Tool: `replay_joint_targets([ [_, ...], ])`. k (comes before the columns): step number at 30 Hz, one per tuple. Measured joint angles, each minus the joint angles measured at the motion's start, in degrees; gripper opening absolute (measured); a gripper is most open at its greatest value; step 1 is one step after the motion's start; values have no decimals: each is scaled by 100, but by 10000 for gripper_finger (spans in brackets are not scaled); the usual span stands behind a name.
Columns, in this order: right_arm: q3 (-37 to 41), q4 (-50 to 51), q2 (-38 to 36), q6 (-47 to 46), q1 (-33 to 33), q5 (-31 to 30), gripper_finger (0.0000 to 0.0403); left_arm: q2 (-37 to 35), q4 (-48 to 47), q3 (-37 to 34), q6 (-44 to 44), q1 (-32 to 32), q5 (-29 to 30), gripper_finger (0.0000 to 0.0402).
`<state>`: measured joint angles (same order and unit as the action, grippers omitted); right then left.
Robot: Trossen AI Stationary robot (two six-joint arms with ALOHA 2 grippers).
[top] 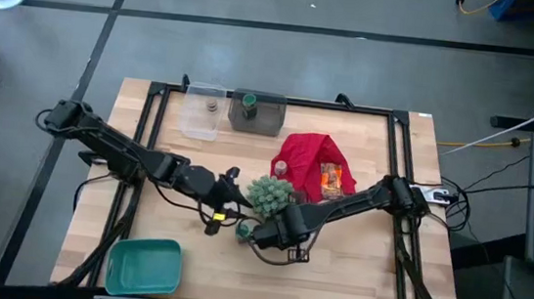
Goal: Sort spices by type
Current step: Put the bottom orange spice pack into the green bin
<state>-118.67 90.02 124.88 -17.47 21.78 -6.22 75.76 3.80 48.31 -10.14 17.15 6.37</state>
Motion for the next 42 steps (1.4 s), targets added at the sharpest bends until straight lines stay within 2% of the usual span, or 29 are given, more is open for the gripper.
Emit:
replay_joint_targets([
  [4,-384,0,-7,-1,0,-795,20,-327,-404,2,-874,0,9,157],
  [8,-577,-95,-17,-31,-7,-1750,20,-432,-524,2,-1929,0,27,160],
  [12,-577,-399,-17,-31,-9,-2402,21,-386,-473,2,-2358,-4,159,156],
  [19,-577,-838,-17,-39,-9,-2531,21,-353,-674,0,-2349,-37,933,155],
  [34,-577,-1654,-17,11,-15,-2820,21,-351,-672,0,-2393,-160,1102,151],
  [38,-577,-1792,-17,20,-15,-2813,21,-351,-815,0,-2393,-156,1100,109],
  [42,-577,-1897,-17,20,-15,-2805,21,-353,-1072,0,-2396,-155,1056,30],
])
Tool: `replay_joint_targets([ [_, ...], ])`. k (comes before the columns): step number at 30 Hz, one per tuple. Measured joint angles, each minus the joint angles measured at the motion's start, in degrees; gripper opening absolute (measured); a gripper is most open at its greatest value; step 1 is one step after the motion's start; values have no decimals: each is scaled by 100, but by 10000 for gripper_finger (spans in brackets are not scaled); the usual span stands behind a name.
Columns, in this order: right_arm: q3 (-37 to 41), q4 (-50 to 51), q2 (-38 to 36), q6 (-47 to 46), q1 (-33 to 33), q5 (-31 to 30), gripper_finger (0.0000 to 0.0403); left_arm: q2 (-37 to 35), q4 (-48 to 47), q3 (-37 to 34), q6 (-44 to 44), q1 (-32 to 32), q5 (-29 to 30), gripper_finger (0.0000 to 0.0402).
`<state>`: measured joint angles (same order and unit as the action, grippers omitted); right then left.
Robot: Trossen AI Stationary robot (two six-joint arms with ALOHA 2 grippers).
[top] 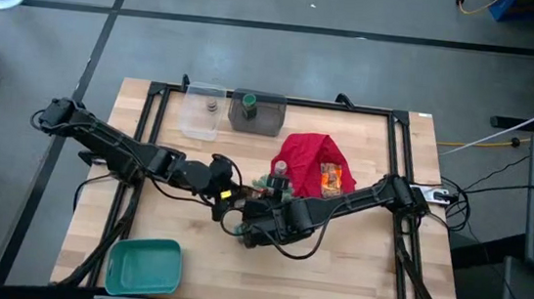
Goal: Sort spices by type
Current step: Put the bottom orange spice pack into the green bin
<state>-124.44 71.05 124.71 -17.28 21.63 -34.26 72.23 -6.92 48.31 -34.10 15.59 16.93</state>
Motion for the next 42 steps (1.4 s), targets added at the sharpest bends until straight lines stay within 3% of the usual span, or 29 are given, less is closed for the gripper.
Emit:
replay_joint_targets([
  [2,4,-61,1,0,0,30,21,0,-50,0,0,0,-25,10],
  [7,4,-191,0,2,0,106,38,-4,-39,0,228,0,-266,4],
  [14,-2,-401,0,3,-9,253,137,-205,-452,0,407,-2,-434,2],
  [21,-3,-134,-54,434,4,690,205,-954,-2719,500,407,59,-1395,1],
  [30,-55,429,-262,531,4,939,215,-1294,-6074,1649,-2029,441,-2727,1],
  [35,-56,543,-297,527,2,945,216,-1134,-6675,1672,-3660,923,-3299,0],
  [42,-57,683,-337,553,-8,934,216,-505,-6614,1672,-4942,1754,-3669,0],
])
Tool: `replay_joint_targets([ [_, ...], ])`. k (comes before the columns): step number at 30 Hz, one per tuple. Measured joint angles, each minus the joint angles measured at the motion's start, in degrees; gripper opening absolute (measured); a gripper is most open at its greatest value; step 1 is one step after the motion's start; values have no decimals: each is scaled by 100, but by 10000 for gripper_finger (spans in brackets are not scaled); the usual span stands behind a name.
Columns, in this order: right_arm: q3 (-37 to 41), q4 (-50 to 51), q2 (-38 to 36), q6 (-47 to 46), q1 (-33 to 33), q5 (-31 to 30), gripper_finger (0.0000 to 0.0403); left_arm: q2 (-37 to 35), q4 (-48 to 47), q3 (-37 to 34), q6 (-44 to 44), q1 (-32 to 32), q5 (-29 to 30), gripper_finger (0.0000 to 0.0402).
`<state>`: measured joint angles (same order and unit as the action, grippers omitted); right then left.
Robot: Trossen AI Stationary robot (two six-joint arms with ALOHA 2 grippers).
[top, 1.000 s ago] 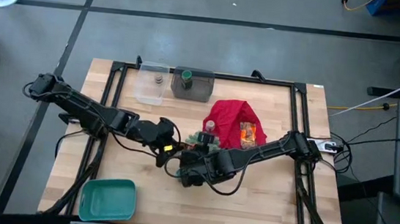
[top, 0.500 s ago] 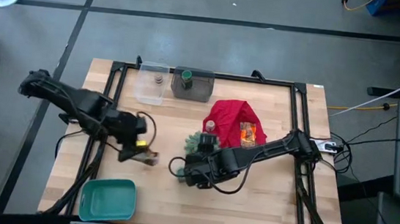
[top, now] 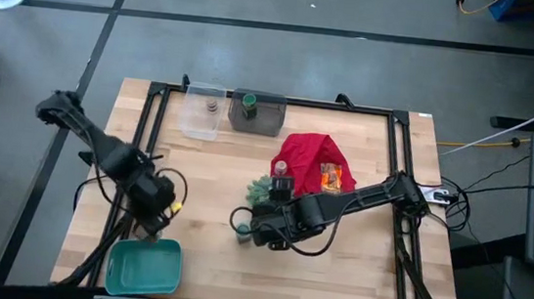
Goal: Sort spices by type
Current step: Put the bottom orange spice pack into the green bin
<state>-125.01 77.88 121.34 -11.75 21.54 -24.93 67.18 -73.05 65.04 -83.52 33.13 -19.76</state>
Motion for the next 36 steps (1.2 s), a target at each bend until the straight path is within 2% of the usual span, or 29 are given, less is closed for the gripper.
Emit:
replay_joint_targets([
  [6,0,392,-128,4,-108,-65,216,698,291,-2,-538,581,-195,0],
  [13,-2,486,-203,3,-267,-96,216,1459,373,-2,-574,878,-195,0],
  [24,-2,512,-202,7,-293,-97,216,2210,785,-4,405,954,-180,0],
  [36,-2,523,-203,9,-284,-96,216,2633,818,-4,909,959,-5,9],
])
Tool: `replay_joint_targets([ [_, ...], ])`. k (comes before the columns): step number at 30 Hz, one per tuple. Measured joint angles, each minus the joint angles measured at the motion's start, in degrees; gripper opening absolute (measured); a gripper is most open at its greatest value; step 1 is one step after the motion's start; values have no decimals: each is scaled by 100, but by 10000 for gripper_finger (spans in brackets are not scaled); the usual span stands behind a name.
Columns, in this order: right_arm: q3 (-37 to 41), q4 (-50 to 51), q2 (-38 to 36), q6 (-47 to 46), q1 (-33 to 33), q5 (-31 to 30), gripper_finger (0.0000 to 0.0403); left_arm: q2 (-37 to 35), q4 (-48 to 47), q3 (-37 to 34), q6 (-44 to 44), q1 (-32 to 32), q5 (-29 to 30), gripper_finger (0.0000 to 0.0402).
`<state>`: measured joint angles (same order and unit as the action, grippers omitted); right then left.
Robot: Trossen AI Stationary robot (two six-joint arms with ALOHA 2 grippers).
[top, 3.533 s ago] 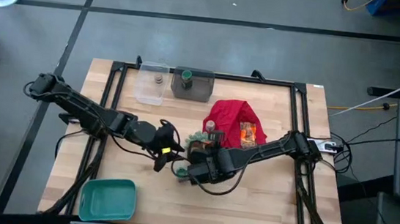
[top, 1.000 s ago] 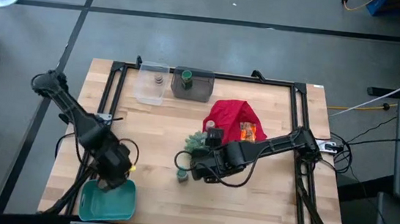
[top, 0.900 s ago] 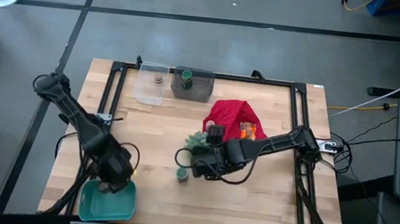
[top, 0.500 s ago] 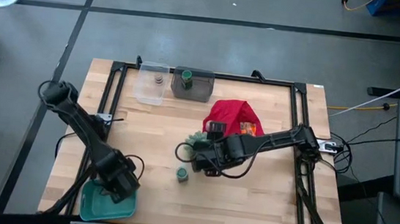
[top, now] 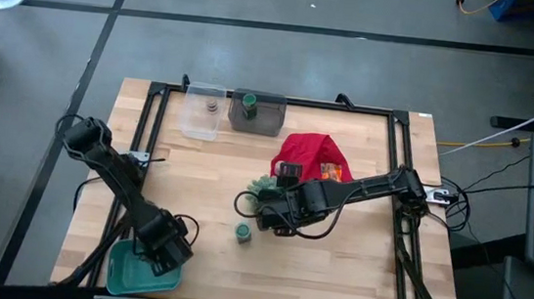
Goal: Sort spices by type
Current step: Put the bottom orange spice pack into the green bin
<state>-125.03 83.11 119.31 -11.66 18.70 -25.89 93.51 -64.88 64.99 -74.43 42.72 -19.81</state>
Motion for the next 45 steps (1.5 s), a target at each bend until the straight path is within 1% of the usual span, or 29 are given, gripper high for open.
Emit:
replay_joint_targets([
  [6,0,0,0,0,0,0,216,0,60,0,-35,0,6,65],
  [8,0,2,0,0,0,0,216,0,94,0,95,-3,-22,85],
  [10,0,30,0,0,0,0,216,0,87,0,267,-31,-232,100],
  [13,0,162,0,2,0,0,216,-3,91,0,282,-50,-636,114],
  [15,0,244,0,2,0,0,216,-24,92,0,315,-50,-708,117],
  [22,2,286,0,0,0,0,216,-167,98,0,439,-35,-675,113],
  [31,2,284,0,-2,0,2,216,-179,129,2,368,-37,-71,112],
  [34,2,284,0,-2,0,19,216,-179,186,2,188,-39,44,112],
  [39,2,282,0,-4,2,155,216,-179,277,2,146,-33,76,108],
  [42,2,282,0,-4,1,155,216,-179,279,2,87,-33,96,84],
  [45,2,284,0,-4,2,155,216,-179,308,2,-20,-33,108,39],
])
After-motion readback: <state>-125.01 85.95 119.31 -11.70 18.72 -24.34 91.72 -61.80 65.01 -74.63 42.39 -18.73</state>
